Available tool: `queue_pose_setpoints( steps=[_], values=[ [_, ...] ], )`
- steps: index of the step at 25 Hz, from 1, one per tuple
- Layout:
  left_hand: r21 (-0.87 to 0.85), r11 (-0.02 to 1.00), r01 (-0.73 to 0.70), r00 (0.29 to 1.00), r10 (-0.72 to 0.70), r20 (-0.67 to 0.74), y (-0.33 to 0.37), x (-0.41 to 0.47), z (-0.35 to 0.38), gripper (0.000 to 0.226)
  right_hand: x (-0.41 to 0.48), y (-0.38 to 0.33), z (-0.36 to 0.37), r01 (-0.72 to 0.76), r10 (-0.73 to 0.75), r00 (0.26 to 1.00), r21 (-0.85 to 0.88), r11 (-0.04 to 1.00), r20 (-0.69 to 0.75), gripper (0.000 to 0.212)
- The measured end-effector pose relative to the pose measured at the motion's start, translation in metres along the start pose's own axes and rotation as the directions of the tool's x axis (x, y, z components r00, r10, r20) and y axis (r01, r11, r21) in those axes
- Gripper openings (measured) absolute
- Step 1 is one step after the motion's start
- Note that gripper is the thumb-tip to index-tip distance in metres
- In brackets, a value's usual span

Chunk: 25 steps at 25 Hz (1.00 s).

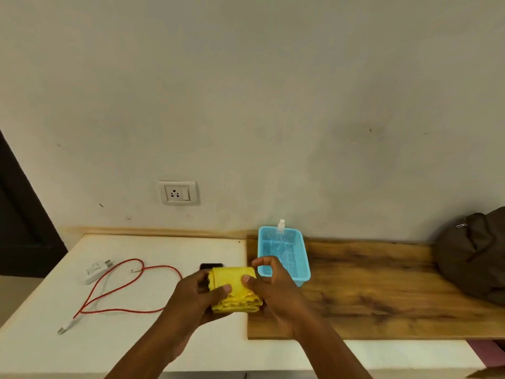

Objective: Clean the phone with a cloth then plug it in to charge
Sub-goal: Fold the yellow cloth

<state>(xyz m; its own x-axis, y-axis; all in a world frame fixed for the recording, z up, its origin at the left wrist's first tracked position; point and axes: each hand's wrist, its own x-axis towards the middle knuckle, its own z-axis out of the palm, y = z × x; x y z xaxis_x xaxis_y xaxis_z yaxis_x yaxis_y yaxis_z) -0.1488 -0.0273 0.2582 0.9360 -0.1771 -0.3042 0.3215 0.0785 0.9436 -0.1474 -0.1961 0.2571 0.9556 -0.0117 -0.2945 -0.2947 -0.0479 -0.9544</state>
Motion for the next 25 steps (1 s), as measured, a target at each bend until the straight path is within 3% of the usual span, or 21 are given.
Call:
queue_pose_setpoints(
  steps=[3, 5, 8, 10, 12, 15, 19, 22, 25],
  values=[
    [-0.034, 0.996, 0.087, 0.994, -0.089, -0.059, -0.030, 0.027, -0.002, 0.034, 0.020, 0.034, -0.001, 0.045, -0.048, 0.998, -0.123, 0.991, -0.027, 0.020],
    [-0.077, 0.982, 0.171, 0.982, -0.177, -0.072, -0.053, 0.048, -0.004, 0.034, 0.038, 0.053, -0.003, -0.003, 0.002, 1.000, -0.142, 0.990, -0.013, 0.014],
    [-0.127, 0.957, 0.262, 0.959, -0.273, -0.074, -0.079, 0.077, -0.006, 0.029, 0.062, 0.073, -0.011, -0.208, 0.209, 0.967, -0.020, 0.978, 0.146, 0.019],
    [-0.164, 0.932, 0.325, 0.937, -0.341, -0.081, -0.086, 0.094, -0.009, 0.015, 0.084, 0.082, -0.023, -0.230, 0.223, 0.954, 0.014, 0.973, 0.203, 0.030],
    [-0.169, 0.908, 0.383, 0.911, -0.402, -0.095, -0.092, 0.110, -0.016, 0.018, 0.114, 0.083, -0.044, -0.160, 0.158, 0.987, 0.039, 0.986, 0.031, 0.035],
    [-0.089, 0.893, 0.441, 0.872, -0.450, -0.195, -0.109, 0.125, -0.035, 0.039, 0.168, 0.075, -0.082, -0.146, 0.162, 0.943, 0.075, 0.986, -0.291, 0.040],
    [-0.045, 0.862, 0.505, 0.833, -0.500, -0.238, -0.124, 0.132, -0.051, 0.048, 0.218, 0.078, -0.098, -0.216, 0.239, 0.900, 0.105, 0.971, -0.364, 0.048],
    [-0.037, 0.858, 0.513, 0.819, -0.502, -0.278, -0.131, 0.138, -0.059, 0.049, 0.236, 0.098, -0.094, -0.289, 0.229, 0.920, -0.156, 0.945, -0.317, 0.046],
    [-0.023, 0.857, 0.514, 0.812, -0.495, -0.309, -0.133, 0.141, -0.069, 0.048, 0.238, 0.112, -0.095, -0.317, 0.145, 0.932, -0.552, 0.772, -0.332, 0.045]
  ],
)
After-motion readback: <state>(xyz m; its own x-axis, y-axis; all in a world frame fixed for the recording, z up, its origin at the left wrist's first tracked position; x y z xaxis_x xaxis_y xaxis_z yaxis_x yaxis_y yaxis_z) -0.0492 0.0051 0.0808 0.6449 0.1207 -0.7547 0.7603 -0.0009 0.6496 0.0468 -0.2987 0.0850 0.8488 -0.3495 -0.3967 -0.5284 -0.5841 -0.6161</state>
